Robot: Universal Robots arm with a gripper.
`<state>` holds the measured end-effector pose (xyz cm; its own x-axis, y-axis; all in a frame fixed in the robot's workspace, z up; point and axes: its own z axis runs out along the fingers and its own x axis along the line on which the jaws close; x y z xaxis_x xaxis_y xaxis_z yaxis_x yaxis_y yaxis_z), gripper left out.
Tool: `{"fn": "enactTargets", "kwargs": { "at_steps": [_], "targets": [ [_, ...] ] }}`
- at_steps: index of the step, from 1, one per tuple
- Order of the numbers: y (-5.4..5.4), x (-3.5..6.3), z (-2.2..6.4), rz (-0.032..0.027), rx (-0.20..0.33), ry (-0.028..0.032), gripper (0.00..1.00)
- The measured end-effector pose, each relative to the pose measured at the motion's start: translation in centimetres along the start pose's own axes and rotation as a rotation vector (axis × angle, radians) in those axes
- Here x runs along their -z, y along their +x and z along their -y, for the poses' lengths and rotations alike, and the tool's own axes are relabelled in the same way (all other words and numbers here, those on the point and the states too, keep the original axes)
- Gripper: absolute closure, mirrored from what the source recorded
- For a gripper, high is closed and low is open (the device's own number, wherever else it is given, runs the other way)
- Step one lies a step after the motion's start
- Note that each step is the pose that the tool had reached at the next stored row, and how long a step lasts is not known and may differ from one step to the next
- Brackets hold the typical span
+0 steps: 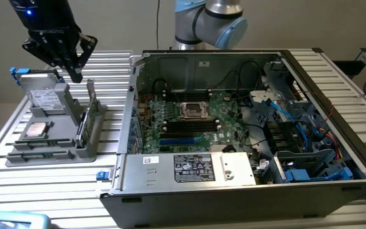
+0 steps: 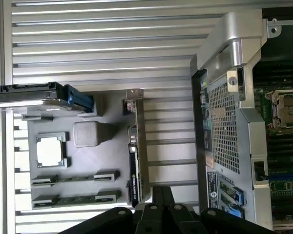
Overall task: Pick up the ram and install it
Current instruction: 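Reach for the ram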
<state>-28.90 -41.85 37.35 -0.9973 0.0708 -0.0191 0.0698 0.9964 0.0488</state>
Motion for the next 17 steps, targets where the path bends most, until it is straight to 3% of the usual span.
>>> {"fn": "enactTargets", "kwargs": {
  "at_steps": [9,14,17],
  "targets": [
    [3.4,-1.49,0.96,0.0000,0.000,0.0000,0.89],
    [4.2,-2.30,1.60,-0.0025,0.005,-0.0004,0.89],
    [5.5,-2.75,1.82,-0.0026,0.006,-0.0004,0.89]
  ]
}}
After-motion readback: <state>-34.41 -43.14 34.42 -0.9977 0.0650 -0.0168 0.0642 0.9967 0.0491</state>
